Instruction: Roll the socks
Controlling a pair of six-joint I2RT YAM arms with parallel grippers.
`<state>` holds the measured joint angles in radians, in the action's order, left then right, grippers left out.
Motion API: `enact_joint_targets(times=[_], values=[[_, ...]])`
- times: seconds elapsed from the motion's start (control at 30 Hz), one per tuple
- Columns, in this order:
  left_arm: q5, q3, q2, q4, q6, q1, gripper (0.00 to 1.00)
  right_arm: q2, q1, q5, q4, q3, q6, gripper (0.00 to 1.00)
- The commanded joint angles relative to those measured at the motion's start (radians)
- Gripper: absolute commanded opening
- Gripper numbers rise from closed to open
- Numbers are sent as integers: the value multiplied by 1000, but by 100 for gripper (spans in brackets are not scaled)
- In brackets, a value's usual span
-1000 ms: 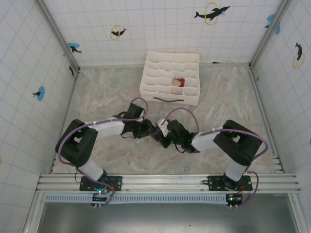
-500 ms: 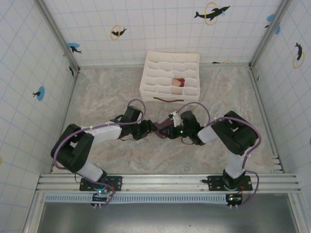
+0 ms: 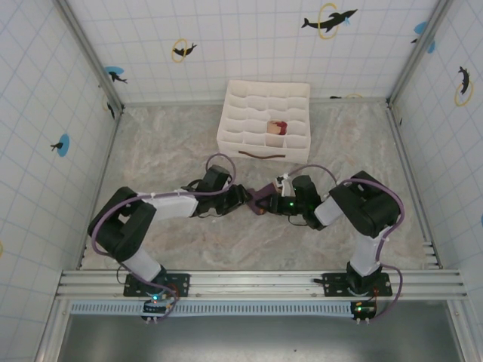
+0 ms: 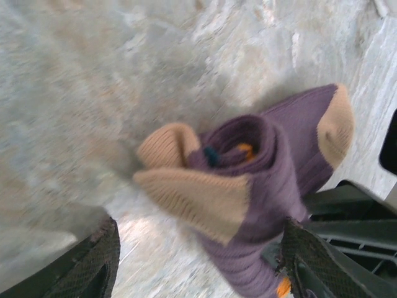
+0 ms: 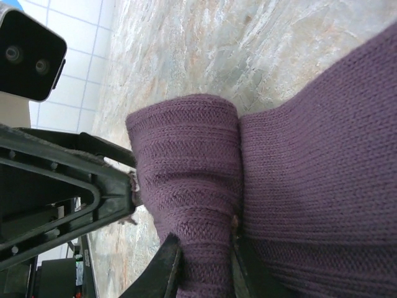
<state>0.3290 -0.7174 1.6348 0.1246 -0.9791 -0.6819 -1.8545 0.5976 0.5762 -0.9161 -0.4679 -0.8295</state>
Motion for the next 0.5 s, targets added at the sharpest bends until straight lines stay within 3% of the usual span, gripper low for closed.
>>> enact_joint_targets(times=[0.0, 0.23, 0.47], values=[[-13, -40, 56, 33, -22, -19, 66, -29, -10, -72, 188, 48, -18, 0], [-11, -56, 114, 60, -51, -36, 50, -25, -21, -72, 169, 54, -17, 0], [-25, -73, 114, -34, 6, -24, 10, 37, -27, -27, 210, 24, 79, 2]])
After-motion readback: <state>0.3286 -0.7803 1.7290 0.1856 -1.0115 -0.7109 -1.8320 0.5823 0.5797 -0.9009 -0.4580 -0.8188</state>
